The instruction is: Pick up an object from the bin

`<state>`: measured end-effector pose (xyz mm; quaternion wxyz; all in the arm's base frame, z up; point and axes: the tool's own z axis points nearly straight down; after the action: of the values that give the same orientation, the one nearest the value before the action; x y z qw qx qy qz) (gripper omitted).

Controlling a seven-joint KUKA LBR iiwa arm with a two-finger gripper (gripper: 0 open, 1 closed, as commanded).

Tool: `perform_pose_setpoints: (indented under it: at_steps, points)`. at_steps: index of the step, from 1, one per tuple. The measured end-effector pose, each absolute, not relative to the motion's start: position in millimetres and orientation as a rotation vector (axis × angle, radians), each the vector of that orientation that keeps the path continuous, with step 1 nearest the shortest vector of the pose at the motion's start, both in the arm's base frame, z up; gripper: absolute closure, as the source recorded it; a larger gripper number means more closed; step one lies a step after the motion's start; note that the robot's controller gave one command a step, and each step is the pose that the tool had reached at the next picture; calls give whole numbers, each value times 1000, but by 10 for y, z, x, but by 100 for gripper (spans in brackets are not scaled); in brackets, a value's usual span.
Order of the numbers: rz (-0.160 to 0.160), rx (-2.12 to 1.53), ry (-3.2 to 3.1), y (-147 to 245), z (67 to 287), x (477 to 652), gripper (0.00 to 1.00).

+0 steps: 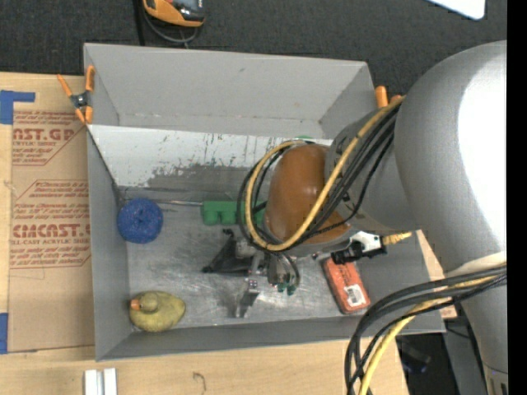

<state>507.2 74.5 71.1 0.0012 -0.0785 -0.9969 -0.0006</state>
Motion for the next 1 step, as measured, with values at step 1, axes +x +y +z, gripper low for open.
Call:
perform_pose_setpoints:
  at_steps: [1]
  points:
    - [-4,-248,-3137,744,737,5099,100]
